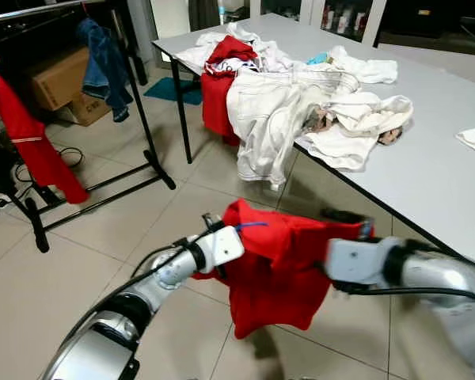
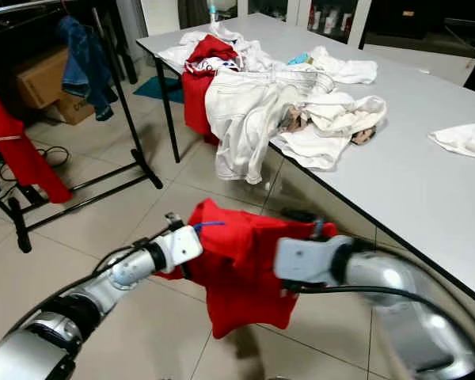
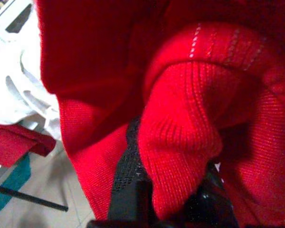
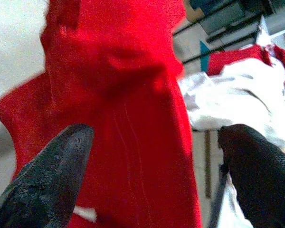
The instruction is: Hang hanger
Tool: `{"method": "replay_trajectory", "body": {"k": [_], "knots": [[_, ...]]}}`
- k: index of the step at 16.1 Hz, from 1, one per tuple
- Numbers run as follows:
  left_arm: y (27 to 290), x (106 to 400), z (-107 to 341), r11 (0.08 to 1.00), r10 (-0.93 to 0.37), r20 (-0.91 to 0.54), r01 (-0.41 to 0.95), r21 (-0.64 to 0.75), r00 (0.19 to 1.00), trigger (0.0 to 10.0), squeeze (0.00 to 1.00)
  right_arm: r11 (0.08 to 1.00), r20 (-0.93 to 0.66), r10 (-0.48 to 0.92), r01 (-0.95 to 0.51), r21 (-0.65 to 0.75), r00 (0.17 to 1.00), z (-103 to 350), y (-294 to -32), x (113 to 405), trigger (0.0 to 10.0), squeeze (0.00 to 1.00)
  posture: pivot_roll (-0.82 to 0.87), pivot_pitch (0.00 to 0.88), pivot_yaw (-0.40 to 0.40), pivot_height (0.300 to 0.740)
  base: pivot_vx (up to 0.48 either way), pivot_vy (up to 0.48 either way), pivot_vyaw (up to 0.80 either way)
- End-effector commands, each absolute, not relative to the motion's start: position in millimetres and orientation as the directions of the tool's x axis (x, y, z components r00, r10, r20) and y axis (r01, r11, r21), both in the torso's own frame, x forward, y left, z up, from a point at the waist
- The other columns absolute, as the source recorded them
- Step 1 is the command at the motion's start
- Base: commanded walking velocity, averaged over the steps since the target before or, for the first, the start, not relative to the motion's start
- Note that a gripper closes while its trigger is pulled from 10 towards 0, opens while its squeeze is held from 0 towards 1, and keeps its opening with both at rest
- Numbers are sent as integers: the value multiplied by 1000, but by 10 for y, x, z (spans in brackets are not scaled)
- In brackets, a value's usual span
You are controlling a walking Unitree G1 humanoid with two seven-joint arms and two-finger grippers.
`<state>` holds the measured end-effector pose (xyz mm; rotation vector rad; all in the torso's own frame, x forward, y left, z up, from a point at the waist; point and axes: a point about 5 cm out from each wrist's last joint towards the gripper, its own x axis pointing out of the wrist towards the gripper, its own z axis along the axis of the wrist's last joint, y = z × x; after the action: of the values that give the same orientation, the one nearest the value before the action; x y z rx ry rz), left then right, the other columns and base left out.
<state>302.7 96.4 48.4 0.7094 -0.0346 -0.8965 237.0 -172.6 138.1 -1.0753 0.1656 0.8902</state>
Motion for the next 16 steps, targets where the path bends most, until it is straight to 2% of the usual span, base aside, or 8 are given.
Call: {"method": "replay_trajectory", "body": {"k": [1,6,7,8,9,16], "knots": [[934,3037,523,394,-737,-243,694,602,630,10000,0,182,-530,546,-709,-681,649,1327,-1690,2387,10000,0,-164,0,51,740,0,0,0],[875,2963,468,367,-758,-251,711,600,602,10000,0,207,-536,511,-701,-683,673,1194,-1672,2457,9882,0,-162,0,50,740,0,0,0],[872,2964,468,364,-758,-252,712,601,601,10000,0,202,-541,496,-696,-689,679,1180,-1692,2476,4784,0,-162,0,50,740,0,0,0],[870,2966,470,364,-758,-253,711,601,601,10000,0,196,-546,487,-695,-692,682,1172,-1706,2485,4078,0,-162,0,50,740,0,0,0],[867,2969,471,363,-758,-253,710,603,602,10000,0,177,-562,482,-703,-689,672,1148,-1722,2484,0,0,-161,0,49,740,0,0,0],[857,2971,477,367,-757,-245,704,608,606,10000,0,132,-599,469,-723,-678,648,1097,-1758,2470,0,0,-159,0,45,740,0,0,0]]}}
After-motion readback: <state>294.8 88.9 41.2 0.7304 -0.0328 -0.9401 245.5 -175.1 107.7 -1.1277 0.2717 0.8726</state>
